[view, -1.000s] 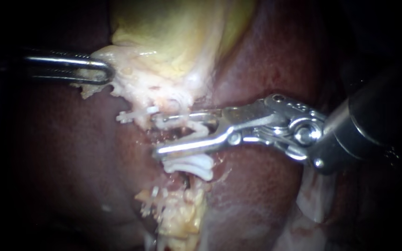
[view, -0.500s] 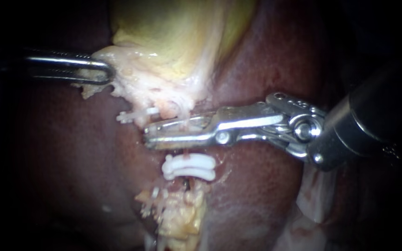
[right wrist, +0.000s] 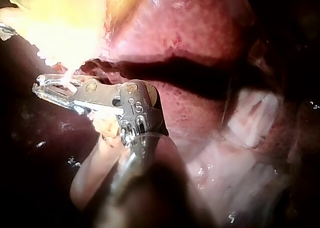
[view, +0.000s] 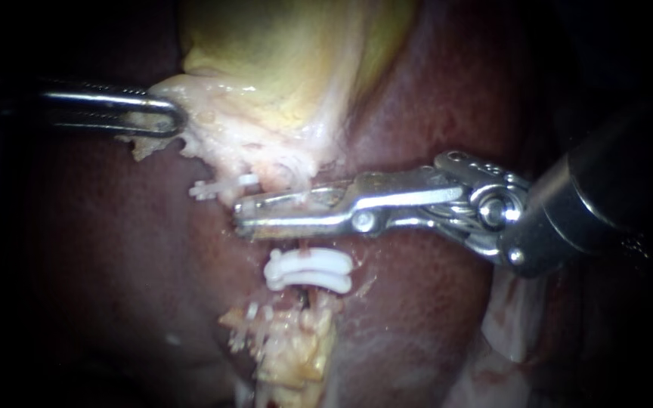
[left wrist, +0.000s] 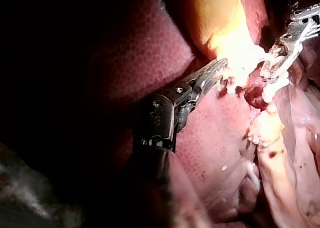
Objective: Clipping third clip right tube
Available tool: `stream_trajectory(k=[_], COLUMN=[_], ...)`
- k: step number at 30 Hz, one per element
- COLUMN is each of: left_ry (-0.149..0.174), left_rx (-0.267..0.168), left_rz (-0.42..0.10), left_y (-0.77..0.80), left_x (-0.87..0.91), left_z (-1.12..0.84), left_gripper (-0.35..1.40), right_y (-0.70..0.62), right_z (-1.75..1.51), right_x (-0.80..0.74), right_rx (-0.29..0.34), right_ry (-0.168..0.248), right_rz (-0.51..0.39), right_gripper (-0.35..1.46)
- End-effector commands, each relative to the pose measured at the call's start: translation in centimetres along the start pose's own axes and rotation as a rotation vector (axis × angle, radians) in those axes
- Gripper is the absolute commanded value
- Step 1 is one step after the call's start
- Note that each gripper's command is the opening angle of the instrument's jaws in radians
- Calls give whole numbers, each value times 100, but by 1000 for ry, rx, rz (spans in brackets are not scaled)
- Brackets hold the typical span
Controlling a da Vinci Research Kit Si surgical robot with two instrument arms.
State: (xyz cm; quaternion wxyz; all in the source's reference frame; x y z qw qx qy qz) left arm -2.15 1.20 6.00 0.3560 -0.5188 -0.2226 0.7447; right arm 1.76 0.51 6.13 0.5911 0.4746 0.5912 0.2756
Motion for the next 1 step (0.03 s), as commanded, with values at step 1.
stream_trajectory(k=[1], left_ry=[0], left_rx=[0], left_rz=[0], left_y=[0], left_x=[0], left_z=[0], left_gripper=[-35], right_y=[1], right_z=[0], right_x=[-2], right_rx=[0], right_ry=[-1], right_rz=[-1], right_gripper=[-35])
